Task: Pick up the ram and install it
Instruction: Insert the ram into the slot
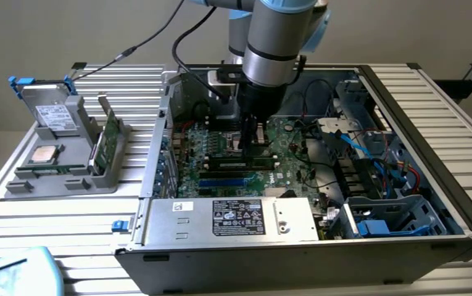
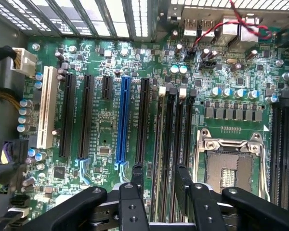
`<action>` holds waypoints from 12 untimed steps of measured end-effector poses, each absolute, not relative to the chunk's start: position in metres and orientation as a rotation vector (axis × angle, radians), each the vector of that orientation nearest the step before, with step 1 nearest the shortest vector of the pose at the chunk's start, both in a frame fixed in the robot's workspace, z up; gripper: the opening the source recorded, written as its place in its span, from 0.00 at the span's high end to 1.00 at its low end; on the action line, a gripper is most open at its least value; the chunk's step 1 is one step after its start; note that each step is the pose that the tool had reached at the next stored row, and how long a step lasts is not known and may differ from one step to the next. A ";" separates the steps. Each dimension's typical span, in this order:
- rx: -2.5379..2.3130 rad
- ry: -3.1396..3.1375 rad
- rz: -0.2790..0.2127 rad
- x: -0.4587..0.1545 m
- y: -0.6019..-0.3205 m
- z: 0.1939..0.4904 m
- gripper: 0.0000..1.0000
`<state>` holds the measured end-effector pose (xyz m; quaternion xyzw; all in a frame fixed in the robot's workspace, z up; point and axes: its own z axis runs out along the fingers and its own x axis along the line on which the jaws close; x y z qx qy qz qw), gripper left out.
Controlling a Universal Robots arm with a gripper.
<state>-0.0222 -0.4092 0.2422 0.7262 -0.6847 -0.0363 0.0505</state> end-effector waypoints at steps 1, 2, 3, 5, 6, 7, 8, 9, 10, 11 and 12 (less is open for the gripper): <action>2.211 -2.085 -0.111 -0.022 -0.409 0.244 0.60; 2.211 -2.085 -0.111 -0.022 -0.409 0.245 0.60; 2.211 -2.085 -0.111 -0.022 -0.409 0.245 0.60; 2.211 -2.085 -0.111 -0.022 -0.409 0.245 0.60; 2.211 -2.085 -0.111 -0.022 -0.409 0.245 0.60; 2.211 -2.085 -0.111 -0.022 -0.409 0.245 0.60; 2.211 -2.085 -0.111 -0.022 -0.409 0.245 0.62; 2.211 -2.085 -0.111 -0.022 -0.409 0.245 0.68; 2.211 -2.085 -0.111 -0.022 -0.409 0.245 0.68; 2.211 -2.085 -0.111 -0.022 -0.409 0.245 0.75; 2.211 -2.085 -0.111 -0.022 -0.409 0.245 0.81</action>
